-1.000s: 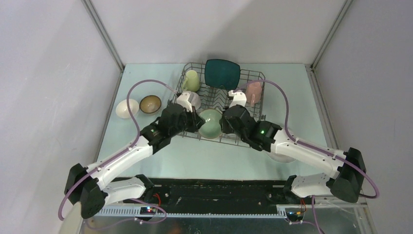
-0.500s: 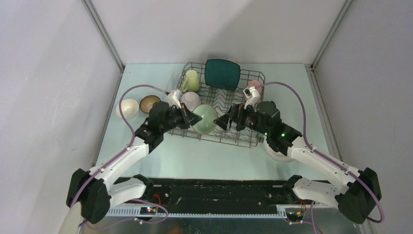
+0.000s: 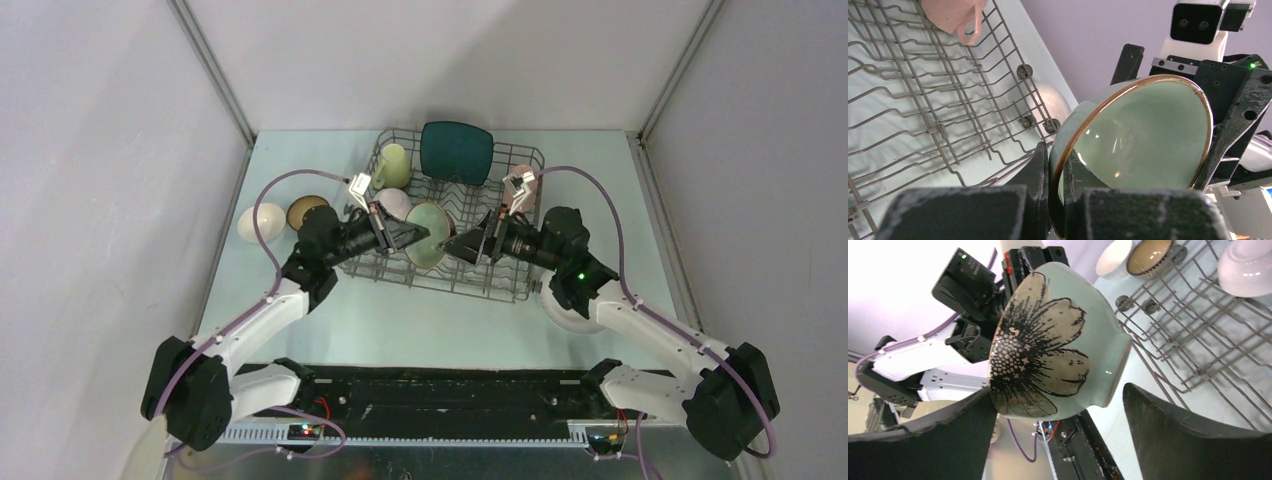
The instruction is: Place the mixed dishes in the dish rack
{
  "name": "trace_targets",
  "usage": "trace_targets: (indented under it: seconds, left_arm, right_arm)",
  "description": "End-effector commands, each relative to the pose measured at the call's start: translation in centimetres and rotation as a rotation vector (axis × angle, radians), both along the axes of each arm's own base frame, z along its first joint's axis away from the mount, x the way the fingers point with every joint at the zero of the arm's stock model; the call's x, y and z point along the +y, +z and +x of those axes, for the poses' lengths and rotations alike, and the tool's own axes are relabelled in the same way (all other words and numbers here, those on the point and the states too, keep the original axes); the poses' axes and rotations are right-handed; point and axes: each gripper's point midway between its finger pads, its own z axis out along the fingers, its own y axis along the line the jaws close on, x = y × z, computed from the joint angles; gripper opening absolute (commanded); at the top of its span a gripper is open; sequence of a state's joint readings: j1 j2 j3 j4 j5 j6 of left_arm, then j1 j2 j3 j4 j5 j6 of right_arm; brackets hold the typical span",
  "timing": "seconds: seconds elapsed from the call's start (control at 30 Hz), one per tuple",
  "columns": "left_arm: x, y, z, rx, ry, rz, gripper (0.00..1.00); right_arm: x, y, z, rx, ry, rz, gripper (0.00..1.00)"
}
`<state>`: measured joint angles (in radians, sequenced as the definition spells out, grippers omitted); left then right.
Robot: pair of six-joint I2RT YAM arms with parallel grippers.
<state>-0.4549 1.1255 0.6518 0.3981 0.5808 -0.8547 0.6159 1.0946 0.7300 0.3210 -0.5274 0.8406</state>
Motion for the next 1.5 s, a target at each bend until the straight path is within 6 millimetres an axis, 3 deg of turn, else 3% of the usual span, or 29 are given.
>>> trace_targets:
  seconds: [0.0,0.1,0.17,0.2,0.27,0.3,0.33,0.47,0.5,0.53,0.57,0.6,0.67,0.73,0.93,1.07,1.13,1.17,1.2,1.23,1.27,1.3,1.33,1.37,1.4,1.43,1.47]
  left_arm:
    - [-0.4,4.2,-0.9,-0.11,-0.059,-0.109,0.0]
    - [-0.3,4.2,-0.9,-0.119,-0.058,-0.102,0.0]
    - [-0.3,4.0,-0.8,-0.118,-0.052,-0.095,0.0]
    - [-0.3,3.9,-0.7,-0.122,-0.051,-0.087,0.0]
    - [-0.3,3.7,-0.7,-0.127,-0.055,-0.075,0.0]
    - [-0.3,3.6,-0.7,-0.122,-0.058,-0.07,0.02]
    - [-0.3,3.5,-0.8,-0.127,-0.06,-0.064,0.09]
    - [-0.1,3.5,-0.8,-0.144,-0.049,-0.048,0.16]
    - [0.0,3.3,-0.7,-0.137,-0.043,-0.04,0.19]
    - [0.0,3.4,-0.6,-0.144,-0.039,-0.034,0.34]
    - [0.1,3.2,-0.5,-0.136,-0.033,-0.027,0.43]
    - [0.1,3.2,-0.5,-0.143,-0.032,-0.022,0.6]
    - [0.2,3.2,-0.3,-0.14,-0.02,-0.015,0.78]
    - [0.4,2.9,-0.1,-0.136,0.005,-0.002,0.87]
    - [2.4,1.2,0.8,-0.109,0.129,0.108,0.91]
    - [3.6,1.1,0.8,-0.122,0.189,0.149,0.91]
    - [4.0,1.0,0.7,-0.127,0.206,0.158,0.91]
    - [4.1,0.7,0.7,-0.126,0.21,0.162,0.91]
    - [4.1,0.6,0.7,-0.125,0.212,0.163,0.91]
    - [4.1,0.1,0.7,-0.118,0.212,0.167,0.9]
    - [4.1,-0.2,0.7,-0.112,0.212,0.17,0.9]
    - [4.1,-0.5,0.7,-0.106,0.211,0.175,0.9]
    - [4.2,-0.7,0.6,-0.102,0.211,0.178,0.9]
    - [4.3,-0.9,0.6,-0.098,0.216,0.183,0.9]
    - [4.4,-0.9,0.5,-0.1,0.219,0.183,0.9]
    - [4.6,-1.1,0.6,-0.101,0.232,0.19,0.9]
    - [4.9,-1.1,0.6,-0.107,0.244,0.199,0.9]
  right_arm:
    - [0.5,1.9,-0.4,-0.036,0.043,0.072,0.89]
    - [0.6,2.1,-0.4,-0.043,0.046,0.077,0.79]
    - [0.6,2.0,-0.3,-0.041,0.038,0.076,0.66]
    - [0.5,2.0,-0.1,-0.043,0.034,0.076,0.53]
    - [0.2,1.9,0.2,-0.037,0.014,0.069,0.43]
    - [0.1,1.8,0.4,-0.035,0.006,0.066,0.38]
    - [-0.2,1.9,0.6,-0.036,-0.004,0.065,0.26]
    - [-0.8,1.7,1.3,-0.029,-0.04,0.038,0.08]
    - [-0.9,1.7,1.3,-0.031,-0.042,0.033,0.07]
    - [-0.9,1.8,1.4,-0.032,-0.046,0.033,0.07]
    - [-1.0,1.8,1.4,-0.032,-0.049,0.032,0.07]
    - [-1.0,1.8,1.6,-0.032,-0.055,0.032,0.08]
    - [-1.2,1.8,1.8,-0.031,-0.068,0.03,0.09]
    - [-1.7,1.8,2.3,-0.031,-0.088,0.028,0.09]
    - [-4.6,0.0,5.7,-0.038,-0.267,-0.172,0.05]
    - [-6.7,-3.1,7.7,-0.126,-0.42,-0.55,0.02]
    - [-7.6,-3.3,8.5,-0.142,-0.489,-0.679,0.01]
    - [-8.3,-3.4,9.8,-0.165,-0.54,-0.767,0.02]
    - [-8.3,-5.7,9.7,-0.15,-0.51,-0.895,0.02]
    - [-8.9,-4.5,10.7,-0.172,-0.572,-0.947,0.01]
    - [-9.0,-6.9,10.6,-0.148,-0.531,-1.072,0.01]
    - [-9.2,-6.0,11.4,-0.16,-0.568,-1.11,0.01]
    - [-9.4,-8.2,11.4,-0.13,-0.532,-1.216,0.0]
    - [-9.7,-7.4,12.1,-0.139,-0.567,-1.247,0.0]
    - [-9.8,-9.0,12.0,-0.118,-0.542,-1.326,0.0]
    - [-10.1,-8.4,12.7,-0.128,-0.576,-1.353,0.0]
    - [-10.1,-9.5,12.8,-0.124,-0.559,-1.408,0.0]
